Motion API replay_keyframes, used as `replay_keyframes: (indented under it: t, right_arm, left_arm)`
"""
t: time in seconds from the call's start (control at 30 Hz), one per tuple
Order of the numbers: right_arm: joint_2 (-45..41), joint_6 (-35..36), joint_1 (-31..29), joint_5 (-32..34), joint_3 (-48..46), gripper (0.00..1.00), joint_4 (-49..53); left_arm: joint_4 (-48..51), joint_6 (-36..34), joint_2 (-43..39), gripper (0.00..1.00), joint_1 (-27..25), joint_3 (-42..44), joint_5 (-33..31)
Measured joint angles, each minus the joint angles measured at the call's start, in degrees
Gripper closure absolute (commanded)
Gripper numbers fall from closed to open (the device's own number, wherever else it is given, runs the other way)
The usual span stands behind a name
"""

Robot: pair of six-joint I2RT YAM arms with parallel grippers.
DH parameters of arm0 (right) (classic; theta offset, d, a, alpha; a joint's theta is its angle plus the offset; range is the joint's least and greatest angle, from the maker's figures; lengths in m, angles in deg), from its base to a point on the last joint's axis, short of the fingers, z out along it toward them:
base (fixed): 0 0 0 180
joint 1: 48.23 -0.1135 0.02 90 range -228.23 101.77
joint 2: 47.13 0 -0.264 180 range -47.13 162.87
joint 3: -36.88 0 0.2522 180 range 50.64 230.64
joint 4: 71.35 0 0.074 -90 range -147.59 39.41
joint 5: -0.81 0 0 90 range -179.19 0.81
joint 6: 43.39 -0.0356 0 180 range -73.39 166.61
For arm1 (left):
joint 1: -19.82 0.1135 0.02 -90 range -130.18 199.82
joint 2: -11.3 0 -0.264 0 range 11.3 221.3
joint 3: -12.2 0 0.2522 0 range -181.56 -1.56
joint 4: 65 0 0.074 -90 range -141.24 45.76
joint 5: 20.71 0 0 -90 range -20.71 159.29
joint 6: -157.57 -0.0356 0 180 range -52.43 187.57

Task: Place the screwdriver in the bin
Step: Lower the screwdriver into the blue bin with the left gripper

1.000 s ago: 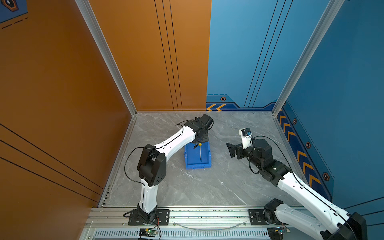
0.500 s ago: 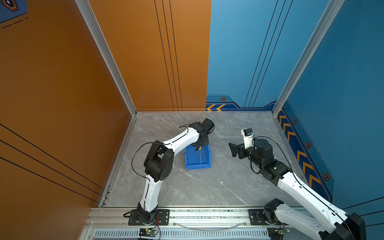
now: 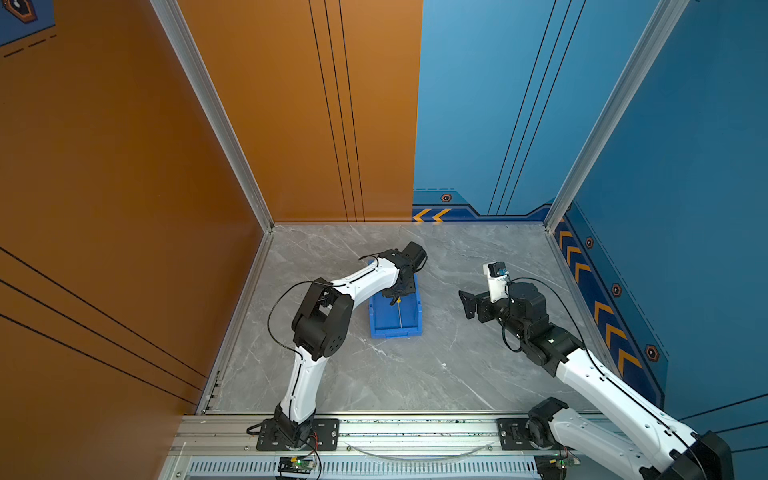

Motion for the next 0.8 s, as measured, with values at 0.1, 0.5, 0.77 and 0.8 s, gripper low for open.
replay_keyframes:
  t: [0.1, 0.5, 0.77, 0.8]
  right_arm:
    - [-0.5, -0.1, 0.0, 0.0, 0.0, 0.0, 0.0]
    - [-2.3, -0.2, 0.0, 0.0, -0.6, 0.0, 0.3]
    - [-3.1, -0.8, 0.0, 0.3, -0.6, 0.0, 0.6]
    - [-3.2, -0.9, 0.0, 0.4, -0.6, 0.0, 0.6]
  left_arm:
    - [-1.0, 0.0, 0.1, 1.0, 0.2, 0.9, -0.1]
    - [-3.8, -0.3, 1.2, 1.0, 0.2, 0.9, -0.7]
    - [-4.2, -0.3, 1.4, 0.95, 0.2, 0.8, -1.2]
    - [-4.2, -0.3, 1.4, 0.94, 0.1, 0.8, -1.3]
